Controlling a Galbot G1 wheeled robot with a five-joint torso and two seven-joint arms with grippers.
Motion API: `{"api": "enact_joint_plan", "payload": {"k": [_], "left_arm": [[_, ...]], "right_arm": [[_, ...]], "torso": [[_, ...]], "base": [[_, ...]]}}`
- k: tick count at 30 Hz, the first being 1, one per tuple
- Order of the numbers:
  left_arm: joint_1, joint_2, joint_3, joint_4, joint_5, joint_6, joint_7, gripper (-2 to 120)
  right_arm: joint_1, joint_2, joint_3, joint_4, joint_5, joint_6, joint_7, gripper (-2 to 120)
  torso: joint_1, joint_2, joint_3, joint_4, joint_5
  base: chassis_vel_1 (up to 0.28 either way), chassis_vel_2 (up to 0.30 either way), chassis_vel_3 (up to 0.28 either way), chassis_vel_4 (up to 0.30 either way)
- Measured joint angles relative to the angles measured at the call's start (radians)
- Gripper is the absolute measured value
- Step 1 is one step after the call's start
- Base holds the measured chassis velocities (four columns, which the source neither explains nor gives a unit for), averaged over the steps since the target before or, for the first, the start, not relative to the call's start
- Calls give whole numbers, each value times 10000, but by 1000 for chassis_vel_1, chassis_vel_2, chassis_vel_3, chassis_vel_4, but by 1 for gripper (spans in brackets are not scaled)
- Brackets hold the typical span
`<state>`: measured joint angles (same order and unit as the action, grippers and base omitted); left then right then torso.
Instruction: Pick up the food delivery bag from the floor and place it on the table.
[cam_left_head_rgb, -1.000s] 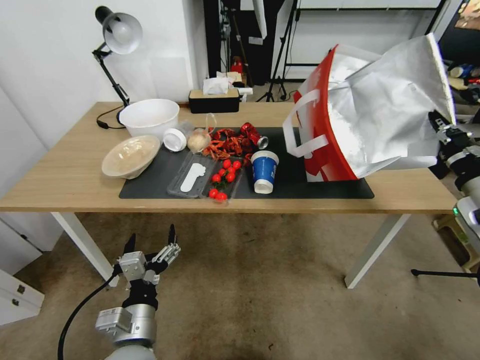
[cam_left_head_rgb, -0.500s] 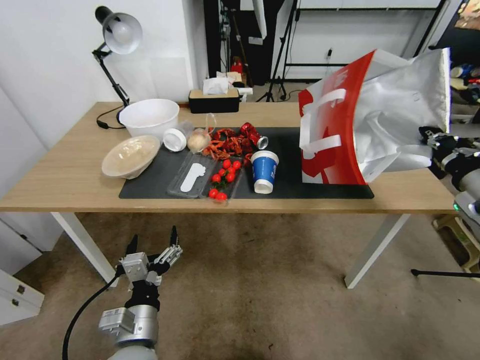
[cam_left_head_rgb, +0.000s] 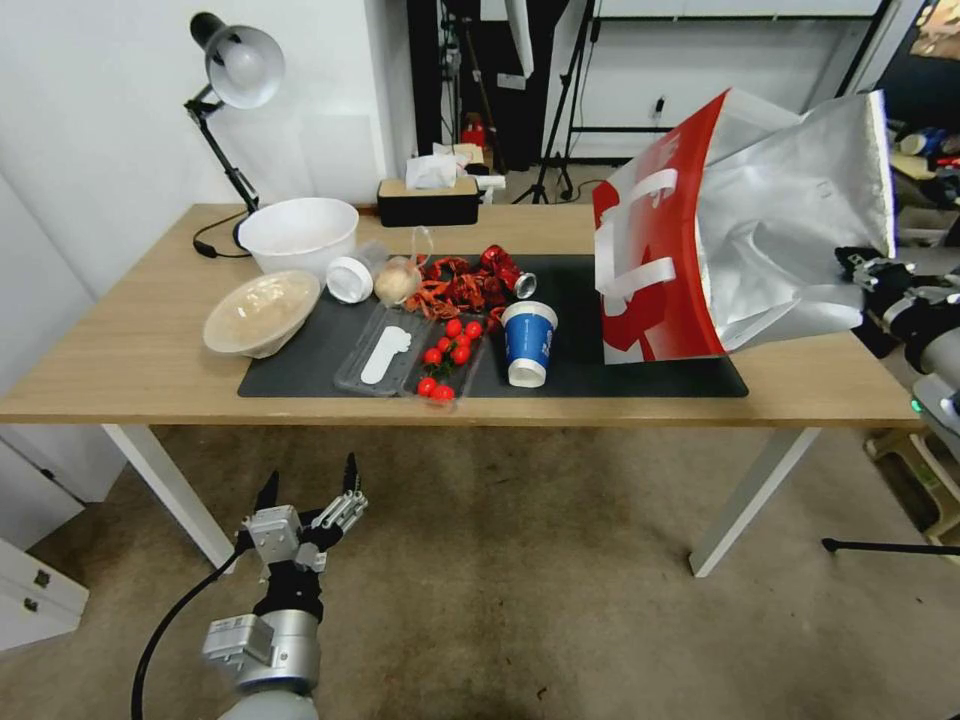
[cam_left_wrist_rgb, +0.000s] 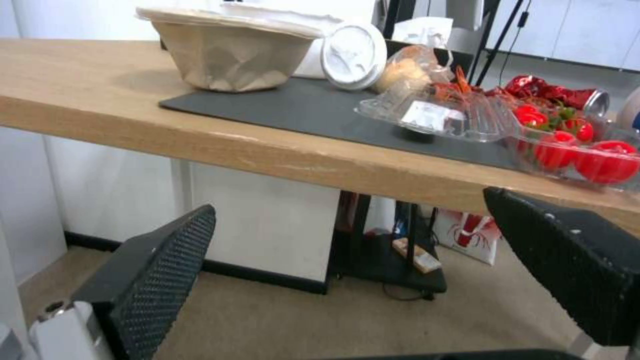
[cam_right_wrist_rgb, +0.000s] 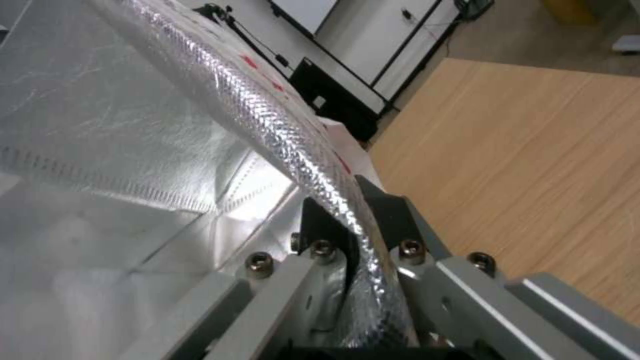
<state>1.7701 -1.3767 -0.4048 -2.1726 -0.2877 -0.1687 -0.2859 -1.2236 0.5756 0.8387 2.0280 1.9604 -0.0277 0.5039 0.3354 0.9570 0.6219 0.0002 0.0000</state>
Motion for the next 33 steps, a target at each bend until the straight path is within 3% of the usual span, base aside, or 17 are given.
{"api": "enact_joint_plan", "payload": {"k": [10,25,33], "left_arm": [[-57,15,0,27,-15,87,-16,100],[-34,18,-76,-42,-44,135,-32,100],[-4,35,-76,-42,-44,136,-26,100]], "right_arm": [[678,-526,-728,-521,20,-501,200,0],[2090,-586,-2189,-970,-21,-675,277,0],[2526,-519,-2611,-1167,-475,-474,-1,28]], "torso": [[1,1,0,-3,0],[1,0,0,-2,0],[1,0,0,-2,0]], "base": [[0,0,0,0],[0,0,0,0],[0,0,0,0]]}}
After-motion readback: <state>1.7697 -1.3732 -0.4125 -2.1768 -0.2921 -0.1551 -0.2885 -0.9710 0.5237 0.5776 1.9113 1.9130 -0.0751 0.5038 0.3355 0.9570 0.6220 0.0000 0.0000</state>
